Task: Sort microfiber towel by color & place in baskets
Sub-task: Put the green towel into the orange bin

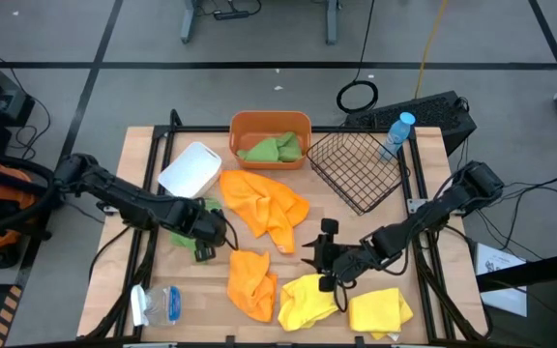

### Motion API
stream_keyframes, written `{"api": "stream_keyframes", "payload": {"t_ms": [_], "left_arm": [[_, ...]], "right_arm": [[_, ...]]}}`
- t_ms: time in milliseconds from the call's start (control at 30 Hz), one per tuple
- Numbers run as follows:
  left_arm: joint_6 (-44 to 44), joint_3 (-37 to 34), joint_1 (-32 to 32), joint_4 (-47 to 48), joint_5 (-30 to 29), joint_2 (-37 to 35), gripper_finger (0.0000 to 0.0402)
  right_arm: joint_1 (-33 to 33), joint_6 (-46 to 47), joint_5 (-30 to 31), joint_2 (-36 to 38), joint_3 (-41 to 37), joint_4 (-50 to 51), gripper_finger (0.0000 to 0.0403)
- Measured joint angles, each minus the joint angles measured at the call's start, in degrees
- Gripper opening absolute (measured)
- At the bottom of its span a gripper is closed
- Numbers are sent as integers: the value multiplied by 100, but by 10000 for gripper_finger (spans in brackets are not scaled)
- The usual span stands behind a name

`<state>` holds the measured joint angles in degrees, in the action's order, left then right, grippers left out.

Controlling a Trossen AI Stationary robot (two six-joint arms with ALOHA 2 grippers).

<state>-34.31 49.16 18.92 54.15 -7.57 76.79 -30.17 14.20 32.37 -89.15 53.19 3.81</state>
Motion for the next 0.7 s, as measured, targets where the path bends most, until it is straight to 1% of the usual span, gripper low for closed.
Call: {"api": "stream_keyframes", "payload": {"t_ms": [167, 300, 500, 700], "left_arm": [[-358, -165, 257, 39, -2, 0, 225], [-571, -491, 387, 37, -1, 0, 236], [-590, -930, 450, -186, 114, 0, 242], [-570, -1469, 448, -1078, 179, 0, 242]], "right_arm": [[4, 149, -198, -26, 1, -119, 160], [-28, 152, -269, -26, 2, -294, 160], [-33, 100, -268, -26, 2, -281, 160], [-31, -18, -244, -26, 2, -277, 160]]}}
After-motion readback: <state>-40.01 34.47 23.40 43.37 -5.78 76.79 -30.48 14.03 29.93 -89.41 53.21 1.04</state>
